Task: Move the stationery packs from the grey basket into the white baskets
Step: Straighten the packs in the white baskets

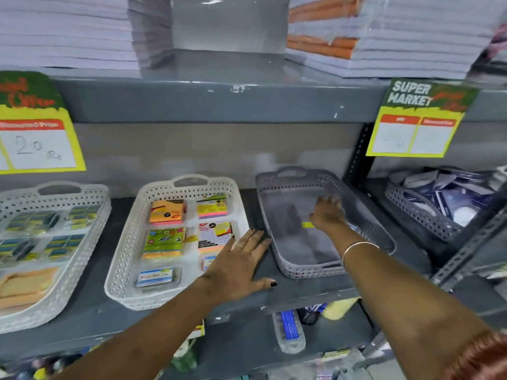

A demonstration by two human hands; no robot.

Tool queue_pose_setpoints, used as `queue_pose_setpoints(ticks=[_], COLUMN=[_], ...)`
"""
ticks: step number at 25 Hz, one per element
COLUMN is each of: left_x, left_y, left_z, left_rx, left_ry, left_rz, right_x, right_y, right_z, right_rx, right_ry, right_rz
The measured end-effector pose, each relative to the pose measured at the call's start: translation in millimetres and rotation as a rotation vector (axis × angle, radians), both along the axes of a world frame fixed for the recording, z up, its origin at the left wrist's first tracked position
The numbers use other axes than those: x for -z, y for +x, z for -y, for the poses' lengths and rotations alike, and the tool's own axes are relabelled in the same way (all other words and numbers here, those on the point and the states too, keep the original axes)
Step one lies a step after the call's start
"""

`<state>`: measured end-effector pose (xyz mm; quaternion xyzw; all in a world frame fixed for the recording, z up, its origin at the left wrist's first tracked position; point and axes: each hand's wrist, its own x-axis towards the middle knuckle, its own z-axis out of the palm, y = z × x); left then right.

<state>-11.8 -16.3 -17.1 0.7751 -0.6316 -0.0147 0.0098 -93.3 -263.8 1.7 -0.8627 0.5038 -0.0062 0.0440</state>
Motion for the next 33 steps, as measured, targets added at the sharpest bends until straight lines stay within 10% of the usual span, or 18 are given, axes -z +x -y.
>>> queue_pose_setpoints(ticks=[13, 26, 33], left_x=[8.6, -2.3, 46.0], left_y=[-1.8, 82.3, 109.4], left_z=[2.7, -170.3, -227.2], left_rx=[-0.006, -0.429, -0.449], left_ry=[-0.037, -0.228, -0.095], left_rz=[-0.038, 0.123, -0.040], right_x=[10.9, -67.6, -32.0], right_y=[-17.8, 98.1, 143.5], right_z=[11.4, -140.4, -265.2], right_rx=[0.069, -0.385, -0.746], right_ry=[0.043, -0.038, 0.132], right_rz=[-0.091, 0.277, 0.139])
